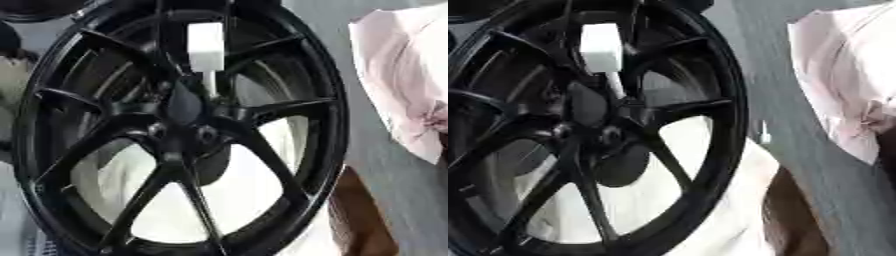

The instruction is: Pull the pin out of the wheel hub.

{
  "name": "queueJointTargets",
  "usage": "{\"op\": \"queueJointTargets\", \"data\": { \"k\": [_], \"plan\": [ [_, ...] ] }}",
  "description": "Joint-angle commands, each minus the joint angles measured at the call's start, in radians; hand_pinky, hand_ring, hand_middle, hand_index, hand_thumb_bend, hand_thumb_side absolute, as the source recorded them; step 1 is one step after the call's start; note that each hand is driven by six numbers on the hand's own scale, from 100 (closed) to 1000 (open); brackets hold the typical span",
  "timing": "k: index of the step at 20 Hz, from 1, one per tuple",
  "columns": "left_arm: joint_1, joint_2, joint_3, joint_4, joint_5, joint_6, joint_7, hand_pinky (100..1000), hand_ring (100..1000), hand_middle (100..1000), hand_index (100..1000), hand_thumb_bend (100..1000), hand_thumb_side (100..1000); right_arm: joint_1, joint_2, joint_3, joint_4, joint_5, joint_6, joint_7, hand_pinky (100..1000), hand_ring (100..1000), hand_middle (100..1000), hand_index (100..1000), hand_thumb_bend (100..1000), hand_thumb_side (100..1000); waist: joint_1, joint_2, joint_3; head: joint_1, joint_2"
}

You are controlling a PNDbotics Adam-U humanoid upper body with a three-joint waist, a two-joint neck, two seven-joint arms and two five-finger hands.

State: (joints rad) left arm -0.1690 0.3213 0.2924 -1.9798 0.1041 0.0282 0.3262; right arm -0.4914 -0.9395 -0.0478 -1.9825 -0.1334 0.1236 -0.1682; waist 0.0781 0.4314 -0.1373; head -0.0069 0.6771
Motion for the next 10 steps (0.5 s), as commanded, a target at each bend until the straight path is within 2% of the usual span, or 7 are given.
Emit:
{"op": "queueJointTargets", "data": {
  "k": [1, 10],
  "plan": [
    [-0.009, 0.029, 0.001, -0.02, 0.003, -0.002, -0.001, 715, 597, 596, 777, 315, 764, -0.004, -0.044, 0.006, -0.018, 0.005, -0.002, -0.039, 823, 824, 690, 803, 100, 379, -0.009, -0.032, 0.002, -0.004, -0.016],
    [-0.009, 0.031, 0.0, -0.02, 0.003, -0.001, -0.001, 714, 597, 596, 777, 315, 764, 0.005, -0.041, 0.007, -0.018, 0.006, 0.002, -0.045, 820, 819, 684, 800, 100, 380, -0.016, -0.032, 0.001, -0.004, -0.023]
  ]
}}
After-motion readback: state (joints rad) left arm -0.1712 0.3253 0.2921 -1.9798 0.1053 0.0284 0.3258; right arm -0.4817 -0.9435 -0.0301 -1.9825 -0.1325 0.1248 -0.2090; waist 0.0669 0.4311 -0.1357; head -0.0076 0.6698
